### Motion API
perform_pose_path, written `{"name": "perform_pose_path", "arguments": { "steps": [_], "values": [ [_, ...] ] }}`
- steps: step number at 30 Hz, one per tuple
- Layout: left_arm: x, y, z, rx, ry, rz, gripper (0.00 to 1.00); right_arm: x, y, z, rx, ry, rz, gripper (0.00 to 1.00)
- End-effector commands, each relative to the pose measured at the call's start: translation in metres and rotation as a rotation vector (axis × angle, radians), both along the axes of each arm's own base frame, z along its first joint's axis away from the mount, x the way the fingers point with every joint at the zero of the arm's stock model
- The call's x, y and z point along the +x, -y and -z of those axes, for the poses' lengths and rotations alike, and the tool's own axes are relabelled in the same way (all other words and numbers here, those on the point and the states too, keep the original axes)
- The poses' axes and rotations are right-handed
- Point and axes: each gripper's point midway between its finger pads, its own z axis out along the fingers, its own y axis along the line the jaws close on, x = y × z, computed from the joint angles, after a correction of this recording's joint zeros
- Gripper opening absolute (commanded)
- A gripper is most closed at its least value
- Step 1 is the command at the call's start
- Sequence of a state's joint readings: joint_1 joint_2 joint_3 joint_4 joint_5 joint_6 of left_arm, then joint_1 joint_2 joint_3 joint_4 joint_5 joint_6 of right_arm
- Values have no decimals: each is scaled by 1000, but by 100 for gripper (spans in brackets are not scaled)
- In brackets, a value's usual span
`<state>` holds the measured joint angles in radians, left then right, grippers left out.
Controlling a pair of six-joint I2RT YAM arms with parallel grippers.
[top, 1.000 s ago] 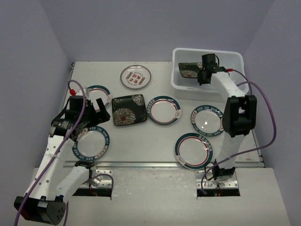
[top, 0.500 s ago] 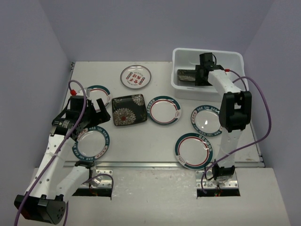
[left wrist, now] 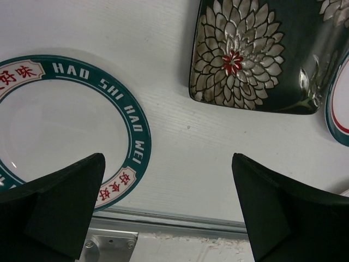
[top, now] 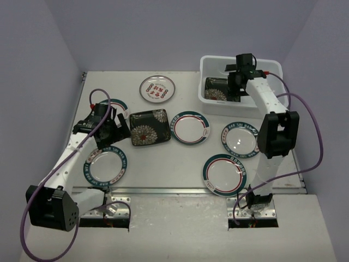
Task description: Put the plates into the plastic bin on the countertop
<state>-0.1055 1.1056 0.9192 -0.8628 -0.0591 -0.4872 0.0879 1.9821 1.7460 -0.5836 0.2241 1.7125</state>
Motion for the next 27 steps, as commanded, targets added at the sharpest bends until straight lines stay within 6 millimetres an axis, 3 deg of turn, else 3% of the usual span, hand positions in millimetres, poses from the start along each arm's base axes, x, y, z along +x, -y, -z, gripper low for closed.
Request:
{"name": "perform_pose_path", "arguments": {
  "steps": [1, 4, 6, 7, 9, 12, 15, 19, 22, 27],
  "values": [
    [43, 7, -5, -16, 55, 8, 100, 13, -38, -97, -21, 318, -296, 99],
    [58, 13, 8, -36, 28, 31, 100, 5, -61, -149, -78, 425, -483, 99],
    [75, 23, 14, -74, 45, 75, 100, -12, -83, -186, -225, 527, -692, 99],
    [79, 27, 23, -90, 27, 98, 100, -28, -96, -192, -255, 549, -818, 99],
    [89, 31, 31, -98, 21, 120, 100, -54, -112, -189, -249, 559, -983, 99],
    [101, 31, 50, -92, -13, 121, 99, -113, -126, -168, -236, 579, -1216, 99],
    [110, 31, 59, -79, -22, 145, 96, -165, -130, -142, -200, 614, -1317, 99],
    [109, 22, 78, -26, -77, 152, 91, -227, -145, -131, -76, 725, -1481, 99],
    [104, 22, 92, -25, -99, 169, 83, -249, -145, -124, -74, 750, -1536, 99],
    [101, 17, 109, -38, -131, 170, 64, -267, -143, -132, -110, 804, -1566, 99]
  ]
}}
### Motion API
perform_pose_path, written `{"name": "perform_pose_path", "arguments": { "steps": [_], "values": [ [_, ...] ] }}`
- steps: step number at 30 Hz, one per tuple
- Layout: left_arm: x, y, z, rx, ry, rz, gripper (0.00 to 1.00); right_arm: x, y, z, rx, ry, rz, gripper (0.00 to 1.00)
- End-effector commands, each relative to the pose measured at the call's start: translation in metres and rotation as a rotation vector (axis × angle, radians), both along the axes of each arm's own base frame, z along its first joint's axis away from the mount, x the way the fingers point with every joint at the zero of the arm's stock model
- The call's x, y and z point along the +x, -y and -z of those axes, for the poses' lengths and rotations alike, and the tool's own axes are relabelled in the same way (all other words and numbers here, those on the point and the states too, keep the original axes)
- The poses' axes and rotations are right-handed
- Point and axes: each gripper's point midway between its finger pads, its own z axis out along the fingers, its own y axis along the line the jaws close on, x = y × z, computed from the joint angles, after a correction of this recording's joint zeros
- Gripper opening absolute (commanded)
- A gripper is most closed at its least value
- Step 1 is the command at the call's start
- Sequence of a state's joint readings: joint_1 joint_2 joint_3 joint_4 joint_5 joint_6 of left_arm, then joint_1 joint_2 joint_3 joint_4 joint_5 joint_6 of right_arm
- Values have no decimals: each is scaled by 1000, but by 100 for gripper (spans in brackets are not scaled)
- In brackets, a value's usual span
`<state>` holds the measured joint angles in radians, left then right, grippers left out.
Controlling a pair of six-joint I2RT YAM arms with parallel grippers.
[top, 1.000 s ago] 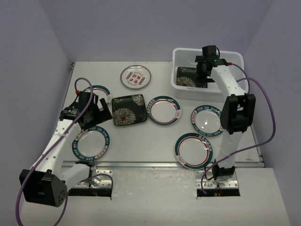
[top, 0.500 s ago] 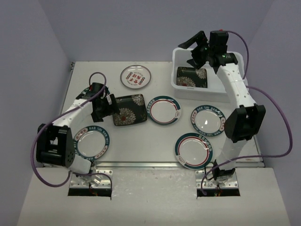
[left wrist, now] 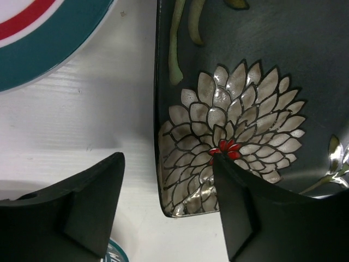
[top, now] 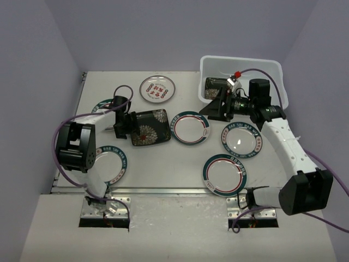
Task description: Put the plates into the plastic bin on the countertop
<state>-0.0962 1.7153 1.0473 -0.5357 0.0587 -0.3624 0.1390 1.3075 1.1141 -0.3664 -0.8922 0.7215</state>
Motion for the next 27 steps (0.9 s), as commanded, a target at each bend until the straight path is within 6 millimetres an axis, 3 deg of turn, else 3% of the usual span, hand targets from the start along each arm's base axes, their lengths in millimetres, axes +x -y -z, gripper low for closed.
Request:
{"name": "perform_pose_path", "arguments": {
  "steps": [1, 9, 14, 18, 21, 27],
  "values": [
    [9, -5, 7, -22, 25, 19, 62, -18, -2, -35, 37, 210, -97, 99],
    [5, 1, 24, -82, -5, 40, 28, -32, 4, -19, -2, 208, -70, 99],
    [-1, 0, 33, -84, -22, 36, 5, -36, 7, -24, -25, 244, -64, 99],
    [-7, -6, 34, -58, -33, 1, 0, -36, 9, -33, -38, 276, -60, 99],
    [-12, -10, 21, -38, -11, -27, 0, -37, 9, -33, -46, 280, -57, 99],
    [-13, -4, -29, -87, 136, -43, 0, -30, 14, -14, -73, 238, -9, 99]
  ]
}}
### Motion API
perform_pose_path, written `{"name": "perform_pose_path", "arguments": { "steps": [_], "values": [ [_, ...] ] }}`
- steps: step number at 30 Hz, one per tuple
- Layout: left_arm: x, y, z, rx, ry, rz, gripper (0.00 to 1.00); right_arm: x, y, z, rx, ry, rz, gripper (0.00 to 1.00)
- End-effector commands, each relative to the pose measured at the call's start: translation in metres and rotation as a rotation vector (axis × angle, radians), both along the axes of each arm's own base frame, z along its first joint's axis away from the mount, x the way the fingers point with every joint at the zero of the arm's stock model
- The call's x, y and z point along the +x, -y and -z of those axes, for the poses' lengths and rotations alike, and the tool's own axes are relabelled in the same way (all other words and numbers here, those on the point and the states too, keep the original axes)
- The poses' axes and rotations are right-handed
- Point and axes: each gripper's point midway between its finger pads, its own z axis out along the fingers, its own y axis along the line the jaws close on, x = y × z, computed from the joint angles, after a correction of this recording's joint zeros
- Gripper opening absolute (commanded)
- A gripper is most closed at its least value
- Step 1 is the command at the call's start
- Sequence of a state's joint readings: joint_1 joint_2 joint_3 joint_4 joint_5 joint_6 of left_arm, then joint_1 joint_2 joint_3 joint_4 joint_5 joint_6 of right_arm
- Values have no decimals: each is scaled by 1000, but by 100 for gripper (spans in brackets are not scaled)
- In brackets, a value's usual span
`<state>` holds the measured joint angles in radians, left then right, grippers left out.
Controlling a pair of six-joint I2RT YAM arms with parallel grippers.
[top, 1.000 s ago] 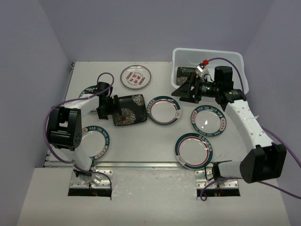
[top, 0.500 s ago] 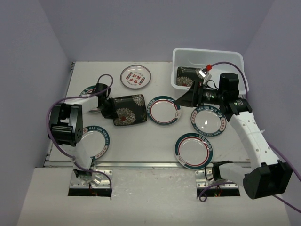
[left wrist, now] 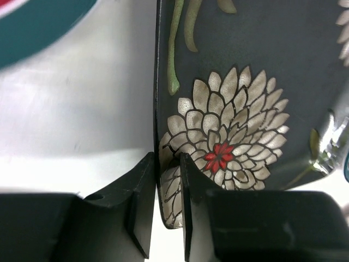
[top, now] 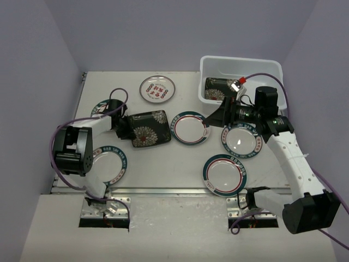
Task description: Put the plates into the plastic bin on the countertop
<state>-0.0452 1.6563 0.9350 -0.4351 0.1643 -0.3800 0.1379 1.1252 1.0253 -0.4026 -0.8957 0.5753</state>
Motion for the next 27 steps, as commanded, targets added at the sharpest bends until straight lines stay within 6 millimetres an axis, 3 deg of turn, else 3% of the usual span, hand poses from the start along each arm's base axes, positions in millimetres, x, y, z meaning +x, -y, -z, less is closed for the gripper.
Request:
{"name": "perform_pose_path", "arguments": {
  "steps": [1, 8, 20, 27],
  "values": [
    [-4, 0, -41, -7, 123, -15, 0, 9, 5, -4, -16, 51, 45, 99],
    [-10, 27, -86, -219, 248, -8, 0, 27, 12, 16, -47, -9, 150, 99],
    [-20, 28, -143, -388, 365, -37, 0, 35, 1, 33, 13, -100, 98, 99],
    [-28, 34, -158, -461, 381, -22, 0, 37, -6, 42, 50, -149, 54, 99]
  ]
}}
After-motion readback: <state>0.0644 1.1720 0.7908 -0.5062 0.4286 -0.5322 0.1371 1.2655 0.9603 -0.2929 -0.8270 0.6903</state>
